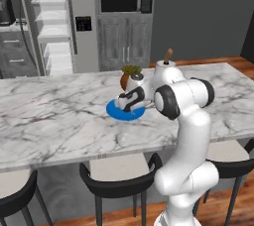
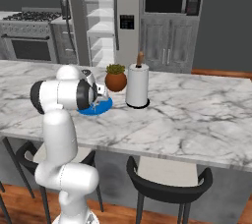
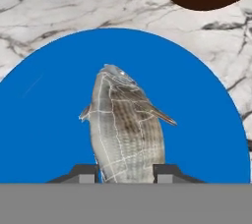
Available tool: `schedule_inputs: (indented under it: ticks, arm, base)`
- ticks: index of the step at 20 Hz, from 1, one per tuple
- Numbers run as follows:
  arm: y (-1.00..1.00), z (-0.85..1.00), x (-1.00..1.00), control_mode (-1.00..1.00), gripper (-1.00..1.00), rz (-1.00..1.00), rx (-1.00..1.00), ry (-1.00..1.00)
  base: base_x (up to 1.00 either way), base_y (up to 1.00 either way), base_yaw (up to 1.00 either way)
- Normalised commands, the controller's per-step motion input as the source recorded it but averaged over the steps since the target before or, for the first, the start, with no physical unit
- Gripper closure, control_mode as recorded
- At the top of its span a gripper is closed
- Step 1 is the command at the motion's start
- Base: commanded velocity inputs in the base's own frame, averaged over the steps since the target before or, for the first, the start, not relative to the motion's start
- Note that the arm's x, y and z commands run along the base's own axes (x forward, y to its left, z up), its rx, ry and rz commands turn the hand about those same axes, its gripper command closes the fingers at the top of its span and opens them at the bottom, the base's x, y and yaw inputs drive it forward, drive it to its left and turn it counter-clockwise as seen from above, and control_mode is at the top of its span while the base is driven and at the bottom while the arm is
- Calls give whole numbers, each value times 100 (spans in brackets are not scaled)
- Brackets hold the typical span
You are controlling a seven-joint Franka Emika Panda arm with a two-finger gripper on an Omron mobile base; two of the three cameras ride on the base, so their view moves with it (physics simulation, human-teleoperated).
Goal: Take the fish from the fridge and place it on the digital scale on the counter by the fridge. Wait a few seconds for a reading, then move it to the plate on the dining counter.
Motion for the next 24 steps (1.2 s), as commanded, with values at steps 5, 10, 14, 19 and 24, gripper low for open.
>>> schedule_inputs:
  ticks: [5,10,14,19,24]
  arm:
    - [11,-22,38,-100,-100,0,0,0]
    - [0,-10,41,-100,-100,0,0,0]
    - [0,5,-9,-100,-100,0,0,-1]
    - [0,76,-58,-100,-100,0,0,-19]
    - [-3,100,-86,-100,-100,0,3,-17]
  base:
    - [0,0,0]
    - [0,0,0]
    - [0,0,0]
    - [0,0,0]
    - [0,0,0]
